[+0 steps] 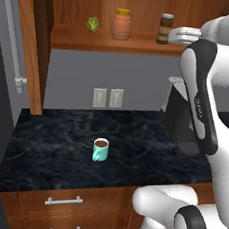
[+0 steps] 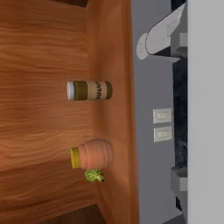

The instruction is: Pick the cinnamon and honey bottle from the cabinet and place them next to the mug.

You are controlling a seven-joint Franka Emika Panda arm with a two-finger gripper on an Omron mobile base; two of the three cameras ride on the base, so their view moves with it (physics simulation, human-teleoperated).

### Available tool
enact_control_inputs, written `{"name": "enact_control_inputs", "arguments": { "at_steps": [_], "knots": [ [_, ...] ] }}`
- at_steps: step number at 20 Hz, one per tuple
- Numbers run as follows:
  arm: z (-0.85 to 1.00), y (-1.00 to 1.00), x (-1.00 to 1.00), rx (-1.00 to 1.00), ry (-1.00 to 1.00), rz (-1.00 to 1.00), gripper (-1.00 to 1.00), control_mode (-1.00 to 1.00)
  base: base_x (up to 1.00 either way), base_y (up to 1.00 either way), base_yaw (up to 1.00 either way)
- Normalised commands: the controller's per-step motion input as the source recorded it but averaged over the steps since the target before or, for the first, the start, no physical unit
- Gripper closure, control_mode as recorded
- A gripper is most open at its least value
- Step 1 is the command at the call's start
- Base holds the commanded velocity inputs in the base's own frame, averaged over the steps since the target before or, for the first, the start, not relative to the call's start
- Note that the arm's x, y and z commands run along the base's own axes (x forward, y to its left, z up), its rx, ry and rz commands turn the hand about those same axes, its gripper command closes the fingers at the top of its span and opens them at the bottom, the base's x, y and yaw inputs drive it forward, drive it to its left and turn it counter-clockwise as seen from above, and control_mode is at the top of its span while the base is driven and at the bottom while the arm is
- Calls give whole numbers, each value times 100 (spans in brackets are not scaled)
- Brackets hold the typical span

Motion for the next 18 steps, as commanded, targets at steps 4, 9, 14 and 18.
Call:
{"name": "enact_control_inputs", "arguments": {
  "at_steps": [4, 9, 14, 18],
  "knots": [
    [0, -14, 27, 2, 6, 15, -100, -100, 0, 0, 0],
    [-2, -1, 32, 0, 0, 1, -100, -100, 0, 0, 0],
    [-16, 0, 39, -1, 0, -9, -100, -100, 0, 0, 0],
    [-14, 0, 55, -3, 1, -14, -100, -100, 0, 0, 0]
  ]
}}
